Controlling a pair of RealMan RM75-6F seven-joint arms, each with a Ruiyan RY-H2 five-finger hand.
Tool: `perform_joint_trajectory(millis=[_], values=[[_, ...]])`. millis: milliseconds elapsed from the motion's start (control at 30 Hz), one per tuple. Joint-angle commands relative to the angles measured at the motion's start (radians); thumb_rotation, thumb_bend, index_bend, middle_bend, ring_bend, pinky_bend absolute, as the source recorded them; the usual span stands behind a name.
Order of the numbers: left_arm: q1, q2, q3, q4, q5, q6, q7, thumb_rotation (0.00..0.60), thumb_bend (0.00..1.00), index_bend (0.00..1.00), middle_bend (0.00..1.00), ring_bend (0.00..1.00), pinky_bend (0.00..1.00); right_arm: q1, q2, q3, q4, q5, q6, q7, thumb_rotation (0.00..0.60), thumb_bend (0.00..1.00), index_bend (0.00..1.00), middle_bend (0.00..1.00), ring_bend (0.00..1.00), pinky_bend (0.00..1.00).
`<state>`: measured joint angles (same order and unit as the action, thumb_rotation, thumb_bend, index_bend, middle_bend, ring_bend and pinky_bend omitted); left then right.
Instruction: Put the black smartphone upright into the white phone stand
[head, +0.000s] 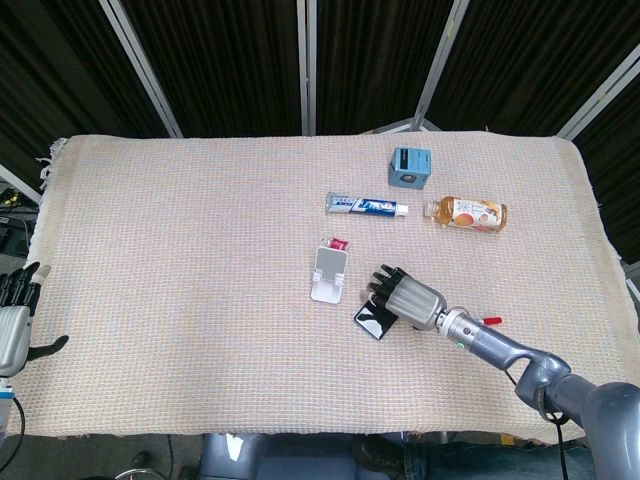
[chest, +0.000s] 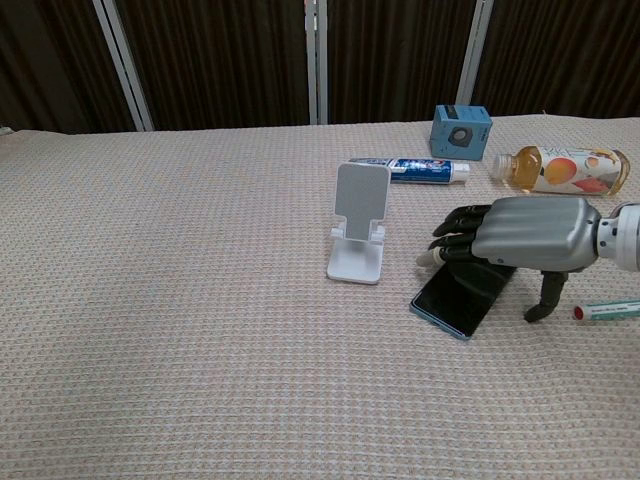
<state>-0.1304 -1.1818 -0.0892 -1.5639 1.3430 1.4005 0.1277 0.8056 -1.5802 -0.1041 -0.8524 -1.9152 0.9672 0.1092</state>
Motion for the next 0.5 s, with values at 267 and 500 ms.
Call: perform_joint_trajectory(millis=[267,500], values=[[-0.003,-0.004,0.000,0.004,-0.002,-0.004,0.006,0.600,0.00,0.00,0.00,0.00,0.00,0.015,-0.023,-0.025,0.028,0.013,0.006,-0.006,0.600,0.02,0.18,0.19,0.13,0.10],[-0.004,-0.005,0.001,0.005,-0.004,-0.005,0.008,0.600,0.00,0.00,0.00,0.00,0.00,0.017,-0.043,-0.043,0.066,0.004,0.070,0.008,0.600,0.18,0.51,0.55,0.48,0.28]])
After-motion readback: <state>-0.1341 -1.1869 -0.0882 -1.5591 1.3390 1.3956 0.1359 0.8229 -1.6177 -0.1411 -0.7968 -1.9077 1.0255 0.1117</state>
